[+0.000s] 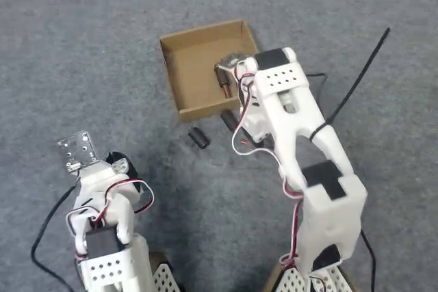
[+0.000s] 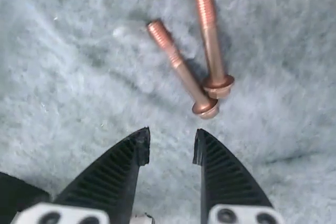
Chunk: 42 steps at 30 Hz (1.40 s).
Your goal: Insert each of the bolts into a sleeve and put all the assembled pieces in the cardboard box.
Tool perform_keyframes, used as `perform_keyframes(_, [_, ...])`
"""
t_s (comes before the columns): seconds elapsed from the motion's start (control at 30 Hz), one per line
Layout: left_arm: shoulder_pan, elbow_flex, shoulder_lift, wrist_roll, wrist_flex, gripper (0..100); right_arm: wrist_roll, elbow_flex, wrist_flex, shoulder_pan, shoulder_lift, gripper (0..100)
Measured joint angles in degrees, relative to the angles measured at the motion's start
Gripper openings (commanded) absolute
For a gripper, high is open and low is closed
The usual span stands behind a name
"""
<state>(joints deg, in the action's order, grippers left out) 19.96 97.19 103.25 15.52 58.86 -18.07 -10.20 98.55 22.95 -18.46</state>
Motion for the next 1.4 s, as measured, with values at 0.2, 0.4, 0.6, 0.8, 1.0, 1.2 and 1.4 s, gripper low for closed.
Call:
perform_keyframes(0.2, [0.0,0.0,0.0,0.0,0.0,2,-0.1,12.0,-7.0,0.0,10.1,11.6])
perform_keyframes(0.4, [0.0,0.0,0.0,0.0,0.0,2,-0.1,20.7,-17.0,0.2,14.2,11.6])
perform_keyframes(0.6, [0.0,0.0,0.0,0.0,0.0,2,0.0,22.6,-25.3,3.8,14.2,11.6])
perform_keyframes(0.8, [0.0,0.0,0.0,0.0,0.0,2,0.0,22.6,-32.6,5.7,14.1,11.6])
perform_keyframes(1.0, [0.0,0.0,0.0,0.0,0.0,2,0.0,18.6,-34.5,5.6,5.0,11.6])
perform_keyframes(1.2, [0.0,0.0,0.0,0.0,0.0,2,0.0,11.8,-34.5,5.7,-2.8,11.6])
perform_keyframes(1.4, [0.0,0.0,0.0,0.0,0.0,2,0.0,6.8,-34.5,5.8,-6.5,11.6])
